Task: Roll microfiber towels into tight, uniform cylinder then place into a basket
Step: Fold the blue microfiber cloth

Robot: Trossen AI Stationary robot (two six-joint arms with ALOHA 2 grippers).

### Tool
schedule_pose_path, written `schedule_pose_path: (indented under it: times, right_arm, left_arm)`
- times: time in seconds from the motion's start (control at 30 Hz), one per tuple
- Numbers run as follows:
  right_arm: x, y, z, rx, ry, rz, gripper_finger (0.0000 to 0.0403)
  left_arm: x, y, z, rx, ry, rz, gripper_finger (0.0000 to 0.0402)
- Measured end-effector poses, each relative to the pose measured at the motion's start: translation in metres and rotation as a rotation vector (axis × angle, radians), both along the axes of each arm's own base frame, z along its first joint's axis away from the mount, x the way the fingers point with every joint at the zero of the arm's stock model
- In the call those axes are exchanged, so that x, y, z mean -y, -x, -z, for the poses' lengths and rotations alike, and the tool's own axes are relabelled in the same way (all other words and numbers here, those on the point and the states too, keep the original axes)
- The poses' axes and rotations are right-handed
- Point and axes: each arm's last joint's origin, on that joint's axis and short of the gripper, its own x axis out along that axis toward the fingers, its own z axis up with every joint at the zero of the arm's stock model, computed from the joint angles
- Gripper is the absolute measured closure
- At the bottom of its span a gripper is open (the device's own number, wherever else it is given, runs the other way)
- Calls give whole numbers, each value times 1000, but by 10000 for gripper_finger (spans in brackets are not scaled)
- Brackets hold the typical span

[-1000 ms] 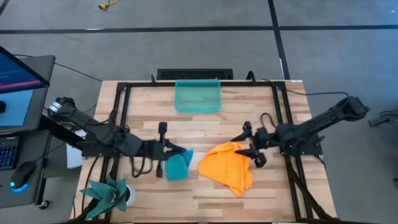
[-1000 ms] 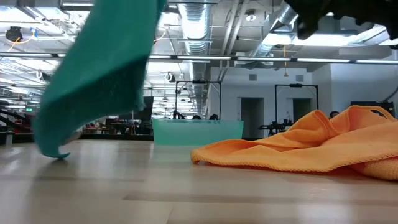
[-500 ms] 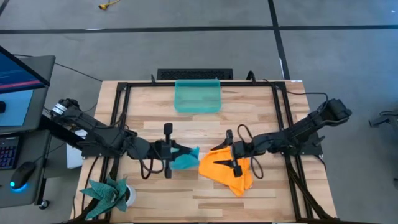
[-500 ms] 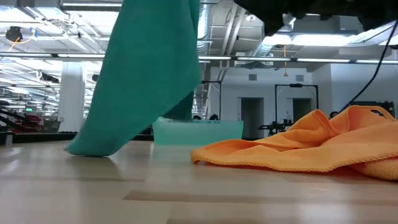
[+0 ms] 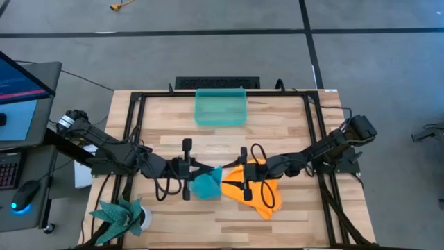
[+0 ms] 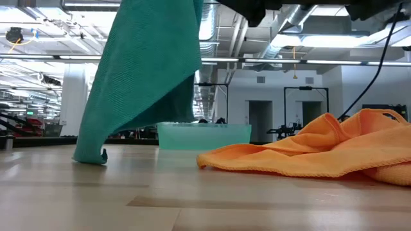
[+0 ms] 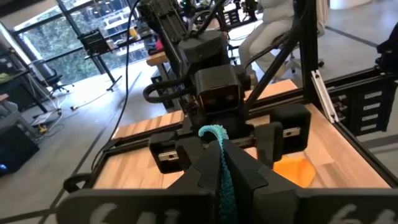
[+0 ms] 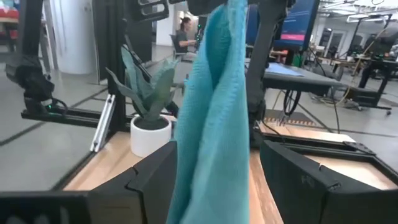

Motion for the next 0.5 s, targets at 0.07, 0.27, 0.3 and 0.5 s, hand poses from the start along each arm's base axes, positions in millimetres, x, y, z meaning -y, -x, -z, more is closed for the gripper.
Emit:
schedule_pose_path:
  times: [0.07, 0.27, 0.3, 0.5]
  right_arm:
    - [-1, -2, -5, 16, -23, 0, 148]
    - [4, -3, -5, 13, -62, 59, 148]
    - [6, -4, -4, 8, -60, 70, 148]
    - [15, -13, 10, -25, -88, 148, 161]
  left_arm:
    - [0, 0, 0, -1, 0, 0, 401]
    - [1, 0, -1, 5, -24, 20, 401]
    - [1, 0, -2, 13, -24, 35, 401]
    - [3, -1, -5, 42, -35, 91, 401]
